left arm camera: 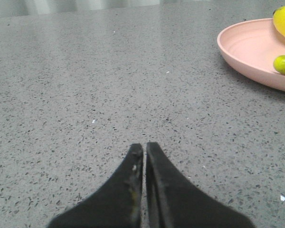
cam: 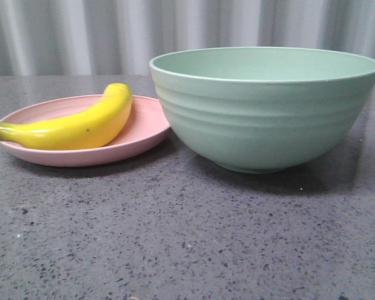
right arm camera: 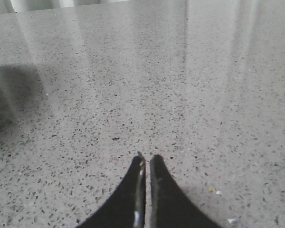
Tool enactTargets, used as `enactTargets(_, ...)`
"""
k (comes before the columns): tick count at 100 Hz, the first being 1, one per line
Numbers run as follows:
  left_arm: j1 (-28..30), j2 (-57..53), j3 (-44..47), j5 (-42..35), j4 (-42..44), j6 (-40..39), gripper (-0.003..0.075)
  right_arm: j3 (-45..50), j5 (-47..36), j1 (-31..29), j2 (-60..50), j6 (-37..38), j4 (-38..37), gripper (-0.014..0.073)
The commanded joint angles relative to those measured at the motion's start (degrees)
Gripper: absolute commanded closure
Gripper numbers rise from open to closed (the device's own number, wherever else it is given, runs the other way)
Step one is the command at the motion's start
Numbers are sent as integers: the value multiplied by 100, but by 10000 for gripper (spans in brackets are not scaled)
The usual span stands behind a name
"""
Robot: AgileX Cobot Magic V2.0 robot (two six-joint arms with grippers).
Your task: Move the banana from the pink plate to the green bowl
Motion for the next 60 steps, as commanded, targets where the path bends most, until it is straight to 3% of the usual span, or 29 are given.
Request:
enactTargets(1, 9, -166, 51, -405, -17, -14, 741, 132, -98, -37, -107, -28, -79, 658)
enactTargets(60, 9, -166, 51, -528, 268, -14, 741, 132, -98, -37, -107, -28, -79, 658)
